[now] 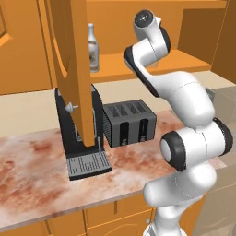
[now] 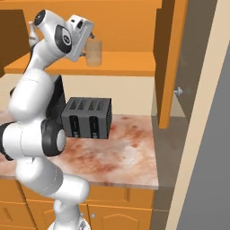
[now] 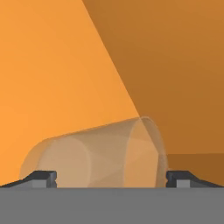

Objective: There is a bowl on the dining counter. Grab a lemon wedge from the fridge and place it in the bowl. Then get the liquor bottle and glass cup from the cabinet and place them next to the bowl.

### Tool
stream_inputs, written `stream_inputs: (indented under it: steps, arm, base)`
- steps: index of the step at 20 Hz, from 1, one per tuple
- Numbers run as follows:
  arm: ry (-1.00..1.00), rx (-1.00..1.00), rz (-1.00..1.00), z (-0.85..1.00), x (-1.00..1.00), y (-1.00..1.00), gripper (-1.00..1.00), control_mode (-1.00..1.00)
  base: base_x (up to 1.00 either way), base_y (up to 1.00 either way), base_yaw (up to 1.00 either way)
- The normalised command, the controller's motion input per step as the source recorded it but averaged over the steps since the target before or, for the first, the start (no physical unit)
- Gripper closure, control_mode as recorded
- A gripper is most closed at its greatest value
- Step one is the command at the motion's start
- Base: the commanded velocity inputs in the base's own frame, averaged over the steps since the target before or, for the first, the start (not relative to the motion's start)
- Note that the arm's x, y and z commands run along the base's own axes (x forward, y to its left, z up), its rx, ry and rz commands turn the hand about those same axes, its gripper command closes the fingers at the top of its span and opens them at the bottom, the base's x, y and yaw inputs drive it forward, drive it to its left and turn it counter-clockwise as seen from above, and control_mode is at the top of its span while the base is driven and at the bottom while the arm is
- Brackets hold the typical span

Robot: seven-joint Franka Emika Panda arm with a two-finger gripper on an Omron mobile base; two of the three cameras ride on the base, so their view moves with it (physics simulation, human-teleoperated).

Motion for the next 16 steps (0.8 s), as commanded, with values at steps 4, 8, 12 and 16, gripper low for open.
stream_inputs:
  steps: [4,8,12,16]
  arm:
    - [0.08,0.00,0.00,0.00,0.31,0.00,-1.00,-1.00]
    - [0.06,0.00,0.00,-0.02,0.30,0.00,-1.00,-1.00]
    - [0.01,0.00,0.00,-0.19,0.10,-0.06,-1.00,-1.00]
    - [0.00,0.00,0.00,-0.24,0.00,-0.15,-1.00,-1.00]
  base:
    - [0.00,0.00,0.00]
    - [0.00,0.00,0.00]
    - [0.00,0.00,0.00]
    - [0.00,0.00,0.00]
